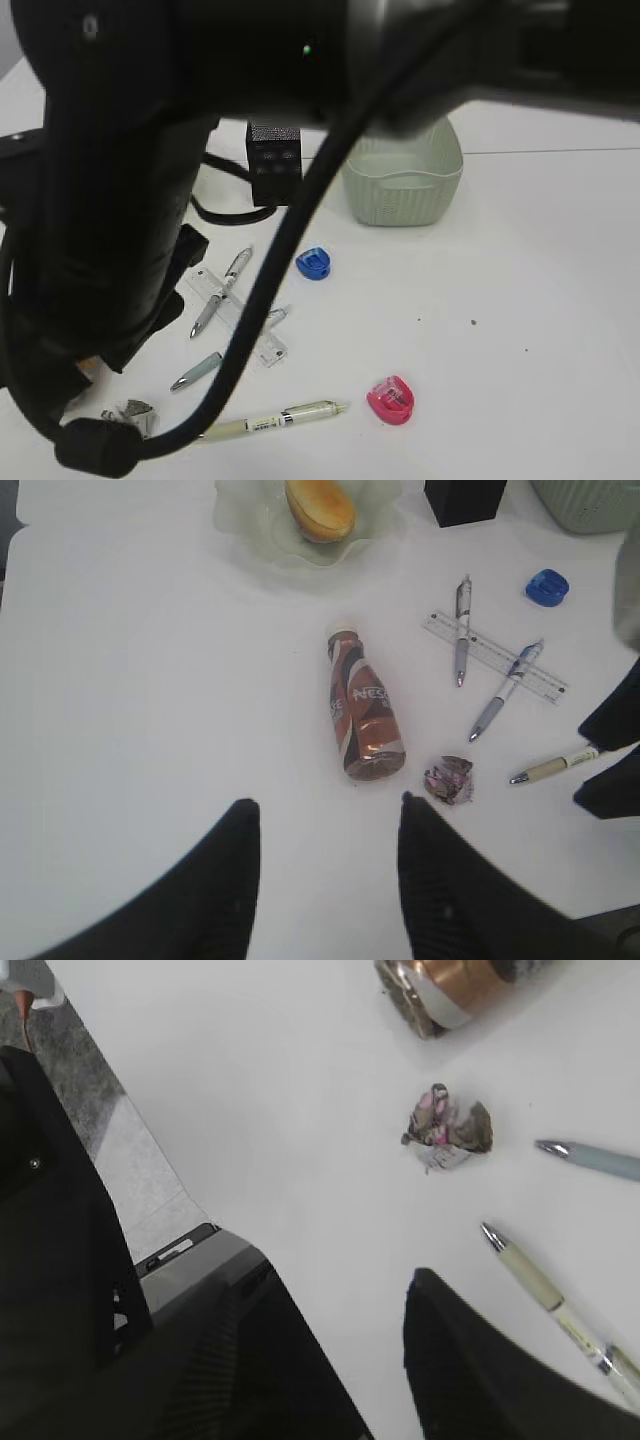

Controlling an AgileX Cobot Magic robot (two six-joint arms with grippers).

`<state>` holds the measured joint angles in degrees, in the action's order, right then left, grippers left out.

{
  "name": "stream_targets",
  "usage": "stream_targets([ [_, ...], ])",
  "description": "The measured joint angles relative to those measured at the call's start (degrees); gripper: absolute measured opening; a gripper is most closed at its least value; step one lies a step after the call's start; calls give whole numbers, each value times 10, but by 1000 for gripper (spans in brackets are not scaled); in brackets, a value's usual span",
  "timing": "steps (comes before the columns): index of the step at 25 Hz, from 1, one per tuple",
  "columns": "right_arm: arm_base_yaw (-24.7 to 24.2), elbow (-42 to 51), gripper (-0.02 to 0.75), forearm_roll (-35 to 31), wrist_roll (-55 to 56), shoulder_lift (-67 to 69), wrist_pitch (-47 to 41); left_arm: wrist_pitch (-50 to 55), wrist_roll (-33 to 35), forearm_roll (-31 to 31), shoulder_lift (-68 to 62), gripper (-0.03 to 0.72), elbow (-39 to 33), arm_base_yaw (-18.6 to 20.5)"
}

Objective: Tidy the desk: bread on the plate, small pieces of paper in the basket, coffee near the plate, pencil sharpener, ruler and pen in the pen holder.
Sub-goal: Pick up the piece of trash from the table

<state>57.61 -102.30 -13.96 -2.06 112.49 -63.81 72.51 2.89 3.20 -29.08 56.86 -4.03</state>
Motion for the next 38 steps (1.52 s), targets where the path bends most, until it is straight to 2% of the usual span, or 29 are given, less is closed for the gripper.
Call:
stream_targets([
  [12, 7, 0, 399, 41, -38, 83, 85, 0, 0, -1, 0, 333, 0, 0],
  [18, 7, 0, 465, 66, -38, 113, 153, 0, 0, -2, 0, 333, 0, 0],
  [25, 7, -17, 476, 91, -38, 160, 161, 1, 0, -8, 0, 333, 0, 0],
  [31, 7, -28, 478, 140, -38, 189, 161, 1, 0, -10, 0, 333, 0, 0],
  [38, 7, -28, 479, 146, -38, 196, 154, 1, 0, -10, 0, 333, 0, 0],
])
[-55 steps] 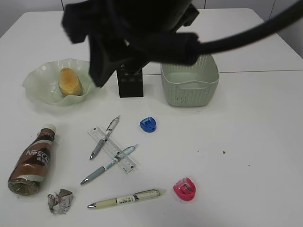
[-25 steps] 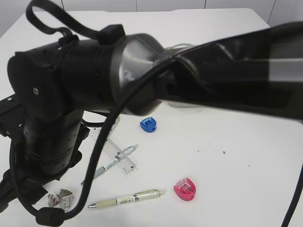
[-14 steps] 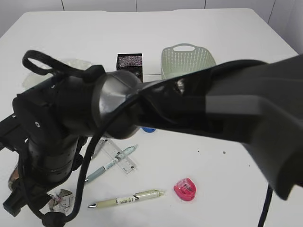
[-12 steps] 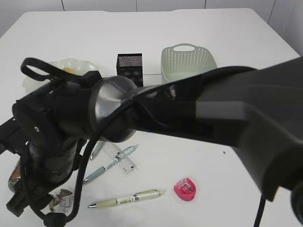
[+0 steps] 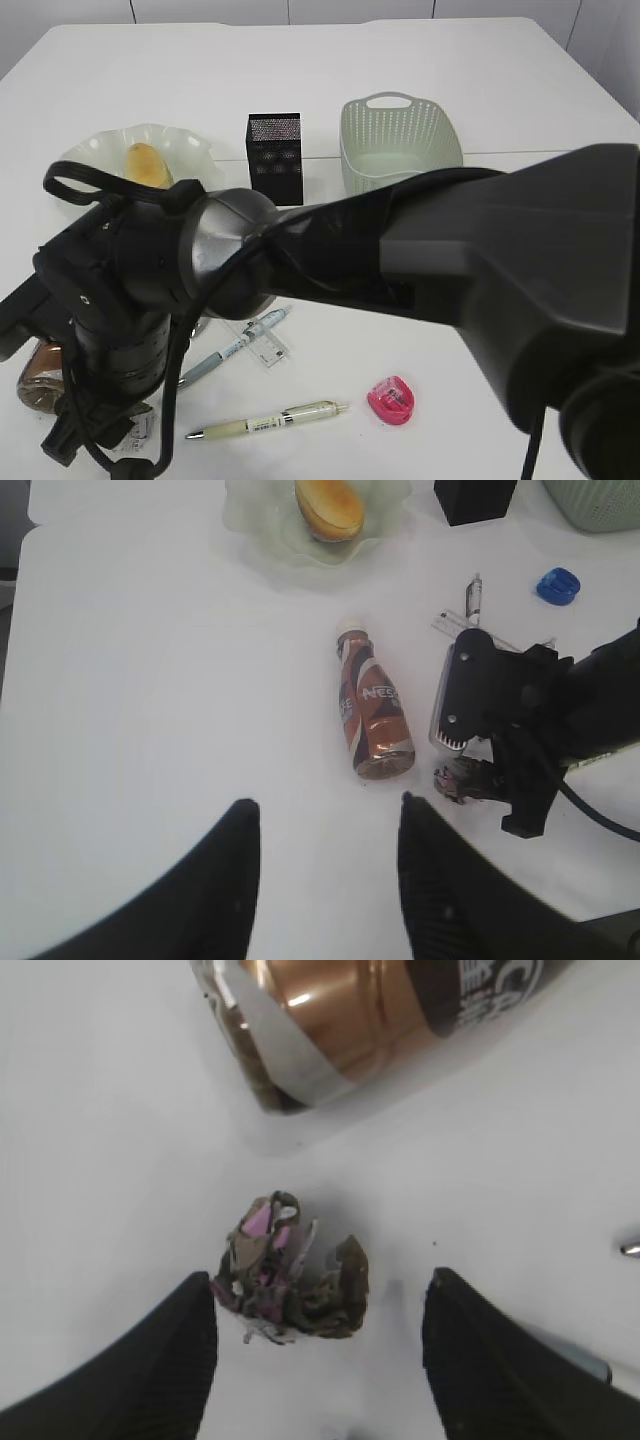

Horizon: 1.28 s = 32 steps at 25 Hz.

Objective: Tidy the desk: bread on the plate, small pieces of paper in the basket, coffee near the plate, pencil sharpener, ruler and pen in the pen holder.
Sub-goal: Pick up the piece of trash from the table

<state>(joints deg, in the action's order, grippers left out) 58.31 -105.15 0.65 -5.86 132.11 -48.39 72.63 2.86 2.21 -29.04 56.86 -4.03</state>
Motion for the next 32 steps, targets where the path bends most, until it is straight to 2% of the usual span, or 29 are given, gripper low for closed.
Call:
stream_targets([
  [17, 0, -1, 478, -3, -1, 37, 12, 0, 0, 0, 0, 333, 0, 0],
  [19, 0, -1, 459, -3, -1, 37, 12, 0, 0, 0, 0, 333, 0, 0],
  [22, 0, -1, 369, -3, -1, 37, 12, 0, 0, -1, 0, 333, 0, 0],
  [28, 0, -2, 108, -3, -1, 37, 10, 0, 0, -1, 0, 333, 0, 0],
  [32, 0, -20, 34, -3, -1, 37, -25, 0, 0, -1, 0, 333, 0, 0],
])
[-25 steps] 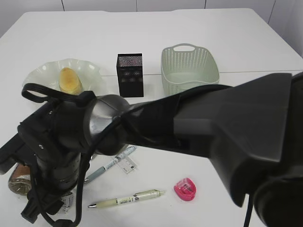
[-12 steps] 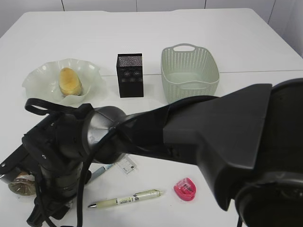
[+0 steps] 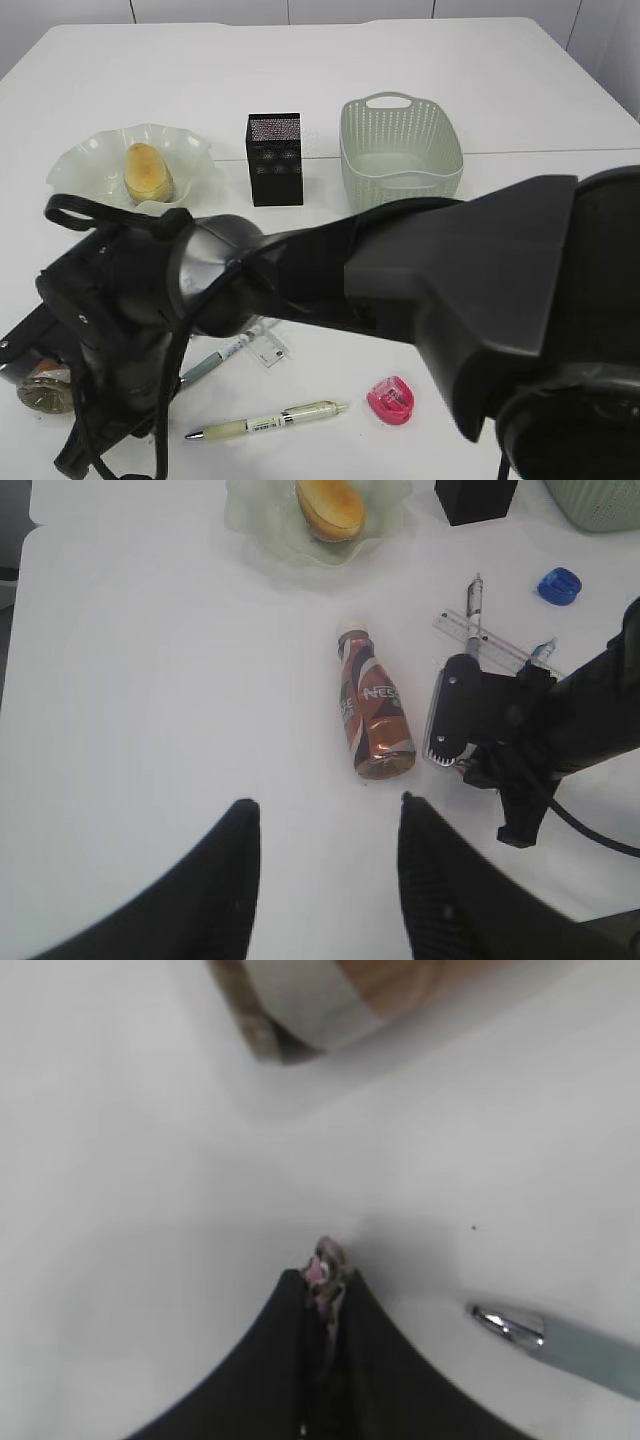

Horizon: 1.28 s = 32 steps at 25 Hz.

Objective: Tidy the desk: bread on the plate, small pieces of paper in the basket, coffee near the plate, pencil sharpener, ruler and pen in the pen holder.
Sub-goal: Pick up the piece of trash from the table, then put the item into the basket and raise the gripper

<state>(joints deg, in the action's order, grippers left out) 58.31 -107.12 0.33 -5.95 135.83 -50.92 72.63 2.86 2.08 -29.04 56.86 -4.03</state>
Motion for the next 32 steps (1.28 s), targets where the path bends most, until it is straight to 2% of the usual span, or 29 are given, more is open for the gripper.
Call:
stream_targets([
  [12, 0, -138, 18, -9, 19, 0, -174, 0, 0, 0, 0, 332, 0, 0],
  [21, -9, -164, 15, -10, 35, -21, -194, 0, 0, 9, 0, 331, 0, 0],
  [24, -33, -166, 15, -10, 38, -43, -196, 0, 0, 11, 0, 331, 0, 0],
  [32, -148, -206, 15, 0, 44, -83, -202, 0, 0, 12, 0, 332, 0, 0],
])
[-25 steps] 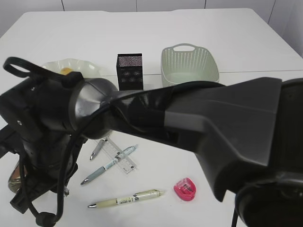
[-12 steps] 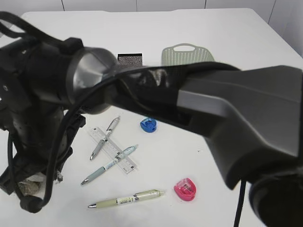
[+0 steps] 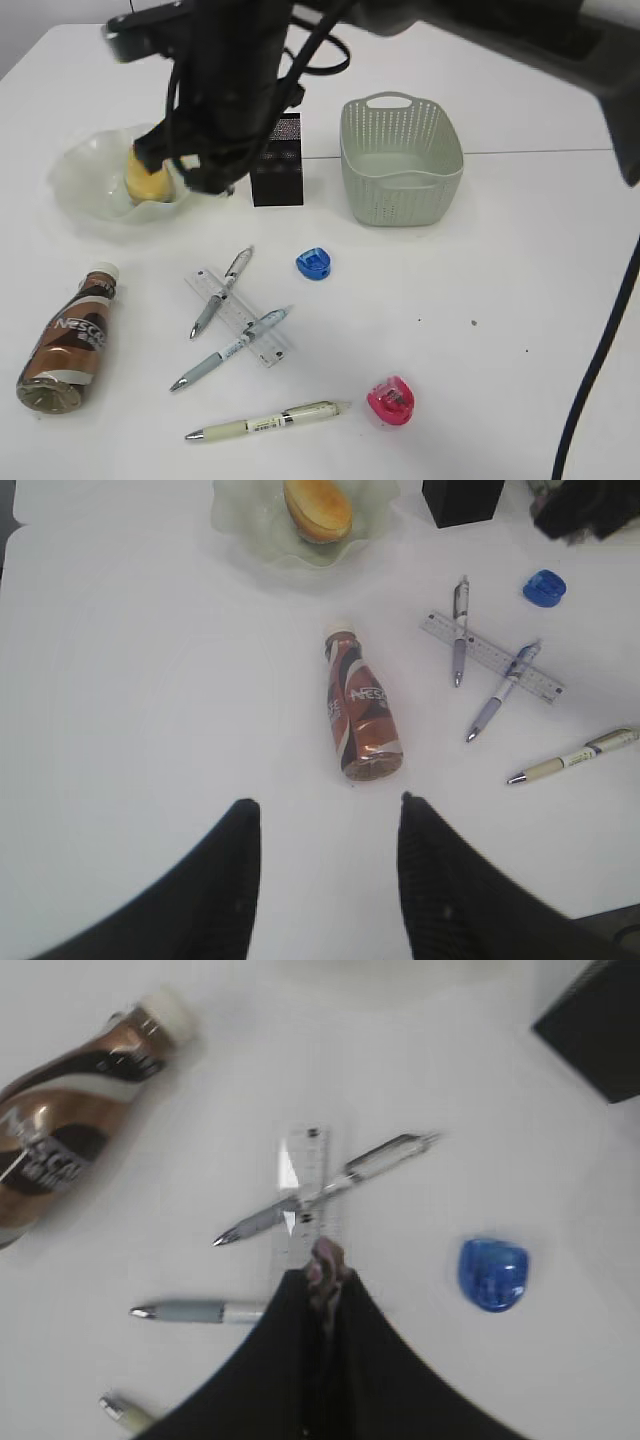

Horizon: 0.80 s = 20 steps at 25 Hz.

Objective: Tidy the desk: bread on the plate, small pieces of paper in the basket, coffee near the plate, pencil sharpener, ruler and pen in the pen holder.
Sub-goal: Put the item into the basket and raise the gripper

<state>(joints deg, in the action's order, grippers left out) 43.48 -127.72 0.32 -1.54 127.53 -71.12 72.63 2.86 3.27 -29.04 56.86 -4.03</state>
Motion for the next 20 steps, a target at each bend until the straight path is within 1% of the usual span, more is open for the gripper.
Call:
stream_targets([
  [6, -78, -54, 15, 1, 1, -3, -2, 0, 0, 0, 0, 331, 0, 0],
  [12, -154, -67, 15, 1, 1, -3, 19, 0, 0, 0, 0, 331, 0, 0],
  [15, -186, -67, 15, 11, 1, -3, 38, 0, 0, 0, 0, 331, 0, 0],
  [20, -224, -67, 15, 23, 1, -3, 69, 0, 0, 0, 0, 331, 0, 0],
])
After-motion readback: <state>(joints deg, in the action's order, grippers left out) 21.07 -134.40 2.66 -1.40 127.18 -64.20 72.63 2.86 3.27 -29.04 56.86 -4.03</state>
